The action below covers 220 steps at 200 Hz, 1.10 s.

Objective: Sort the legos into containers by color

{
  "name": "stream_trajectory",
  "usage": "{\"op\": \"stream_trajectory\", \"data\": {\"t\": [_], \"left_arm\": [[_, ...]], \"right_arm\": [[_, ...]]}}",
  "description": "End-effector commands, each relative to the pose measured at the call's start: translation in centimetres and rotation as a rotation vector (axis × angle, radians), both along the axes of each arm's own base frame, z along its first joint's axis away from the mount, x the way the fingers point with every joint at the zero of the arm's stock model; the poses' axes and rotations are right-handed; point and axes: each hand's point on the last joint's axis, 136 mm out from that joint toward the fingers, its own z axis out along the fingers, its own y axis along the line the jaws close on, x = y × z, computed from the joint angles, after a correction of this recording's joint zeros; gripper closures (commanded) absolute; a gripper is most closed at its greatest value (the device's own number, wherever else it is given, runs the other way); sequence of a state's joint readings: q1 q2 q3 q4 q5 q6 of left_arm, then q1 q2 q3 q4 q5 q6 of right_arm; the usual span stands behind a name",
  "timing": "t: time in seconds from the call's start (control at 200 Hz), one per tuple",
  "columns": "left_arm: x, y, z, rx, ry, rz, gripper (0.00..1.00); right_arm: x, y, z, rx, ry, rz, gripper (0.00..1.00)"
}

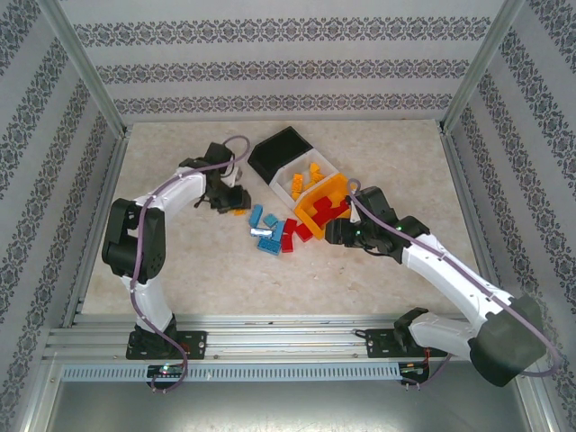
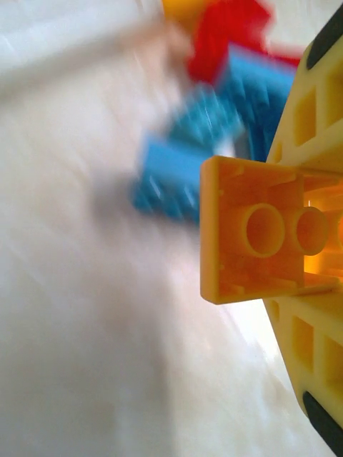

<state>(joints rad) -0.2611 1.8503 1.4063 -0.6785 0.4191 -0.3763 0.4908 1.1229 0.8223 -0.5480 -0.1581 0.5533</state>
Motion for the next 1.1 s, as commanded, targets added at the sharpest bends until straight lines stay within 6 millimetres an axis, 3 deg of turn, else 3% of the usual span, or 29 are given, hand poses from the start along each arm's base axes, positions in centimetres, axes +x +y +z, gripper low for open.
{"op": "stream_trajectory", "data": {"t": [0.0,0.105,0.215,0.39,0.525,0.824,0.959,1.094], "left_arm": [[3.1,-5.6,5.6,-0.249,-0.085,-0.003,0.62],[5.5,-9.3,7.0,-0.314,-0.108,-0.03,0.61],[7.7,-12.1,6.3,-0.325,-0.096,-0.048,0.61],[10.1,-14.4,4.6,-0.317,-0.075,-0.051,0.59],[10.9,-15.2,4.0,-0.317,-0.061,-0.051,0.49],[9.7,-14.1,6.6,-0.273,-0.107,-0.083,0.43],[7.7,-11.7,8.2,-0.179,-0.17,-0.099,0.39],[4.5,-8.0,7.9,-0.026,-0.203,-0.113,0.33]], "right_arm": [[-0.2,-0.5,0.1,0.021,-0.006,-0.03,0.46],[-0.3,-0.6,0.3,0.042,-0.006,-0.044,0.46],[-0.5,-0.6,0.5,0.059,-0.008,-0.048,0.46],[-0.6,-0.8,0.8,0.064,-0.016,-0.057,0.46],[-0.6,-0.7,0.6,0.065,-0.009,-0.053,0.45],[-0.4,-0.3,-0.1,0.064,0.009,-0.04,0.45],[-0.7,0.3,-0.6,0.061,0.037,-0.01,0.45],[-1.2,1.5,-0.8,0.033,0.055,0.042,0.43]]}}
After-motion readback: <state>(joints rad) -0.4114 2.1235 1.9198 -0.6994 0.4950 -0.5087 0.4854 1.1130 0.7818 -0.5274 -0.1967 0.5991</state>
